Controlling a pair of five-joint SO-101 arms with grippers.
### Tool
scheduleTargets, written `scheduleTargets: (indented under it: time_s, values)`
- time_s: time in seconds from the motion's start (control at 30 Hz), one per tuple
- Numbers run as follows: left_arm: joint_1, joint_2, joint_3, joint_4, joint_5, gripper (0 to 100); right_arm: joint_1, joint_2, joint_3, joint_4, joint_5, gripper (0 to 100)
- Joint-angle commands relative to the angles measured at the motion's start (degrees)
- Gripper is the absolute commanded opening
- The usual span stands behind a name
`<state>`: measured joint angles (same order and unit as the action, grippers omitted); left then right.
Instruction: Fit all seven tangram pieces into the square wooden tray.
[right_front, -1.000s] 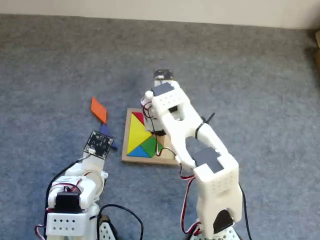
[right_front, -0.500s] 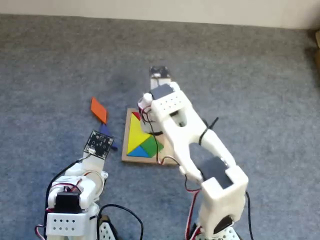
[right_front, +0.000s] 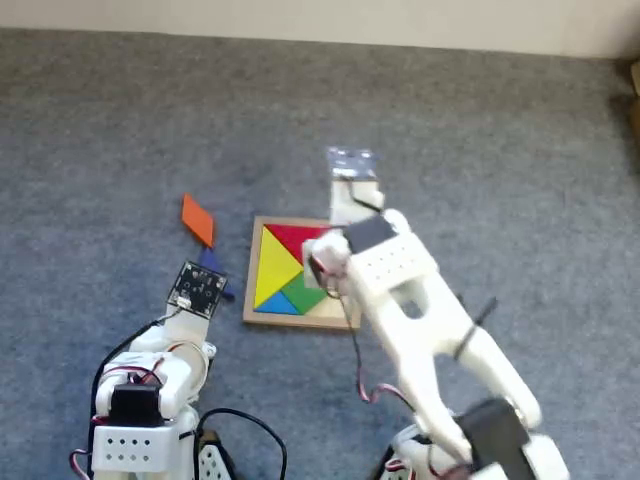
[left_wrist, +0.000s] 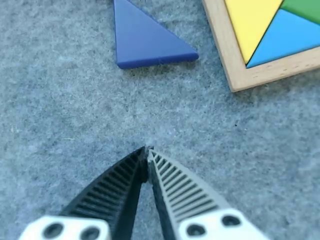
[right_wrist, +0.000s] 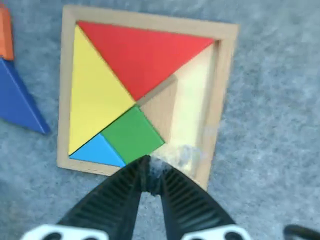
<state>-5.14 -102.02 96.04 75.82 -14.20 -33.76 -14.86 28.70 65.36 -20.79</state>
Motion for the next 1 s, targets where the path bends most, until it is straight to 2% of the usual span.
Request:
scheduleTargets:
  time_s: [0.0, 0.5, 0.7, 0.83, 0.97]
  values:
    - [-0.48, -1.98, 1.19, 0.26, 0.62, 0, 3.47, -13.32, 8.48, -4.53, 0.53, 0.5]
    - [-0.48, -1.98, 1.19, 0.26, 0.62, 0, 14.64, -44.97, 40.22, -15.96, 0.62, 0.5]
    - [-0.48, -1.98, 1.19, 0.26, 0.62, 0, 15.43, -57.19, 48.84, -16.31, 0.88, 0.5]
    - [-0.48, -1.98, 1.19, 0.26, 0.62, 0, 15.43, -64.75, 55.69, -16.40, 6.77, 0.5]
    - [-0.48, -1.98, 1.19, 0.26, 0.62, 0, 15.43, -73.80, 61.93, -16.22, 8.00, 0.5]
